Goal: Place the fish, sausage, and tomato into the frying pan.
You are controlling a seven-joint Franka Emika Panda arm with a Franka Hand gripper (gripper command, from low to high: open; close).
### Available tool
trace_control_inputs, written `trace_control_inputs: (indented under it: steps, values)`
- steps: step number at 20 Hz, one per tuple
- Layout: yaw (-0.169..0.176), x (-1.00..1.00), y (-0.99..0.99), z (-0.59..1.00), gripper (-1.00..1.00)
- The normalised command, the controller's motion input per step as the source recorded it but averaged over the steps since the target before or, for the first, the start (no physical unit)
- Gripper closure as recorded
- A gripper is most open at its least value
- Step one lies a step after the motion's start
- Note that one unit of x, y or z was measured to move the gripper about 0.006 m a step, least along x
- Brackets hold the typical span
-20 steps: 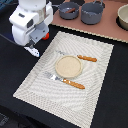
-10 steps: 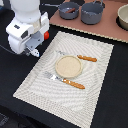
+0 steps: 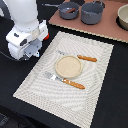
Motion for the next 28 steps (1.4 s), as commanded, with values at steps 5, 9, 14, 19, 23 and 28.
trace_control_inputs:
  steps: [5, 9, 14, 19, 23, 28]
  values:
    - [-0.006, -0.24, 0.15, -0.33, 1.0]
    - [0.0, -0.19, 0.18, -0.31, 1.0]
    - [0.0, -0.14, 0.15, -0.17, 1.0]
    - [0.049, 0.08, 0.18, 0.95, 1.0]
    - [0.08, 0.44, 0.39, 1.0, 1.0]
    - [0.051, 0.62, 0.67, 1.0, 1.0]
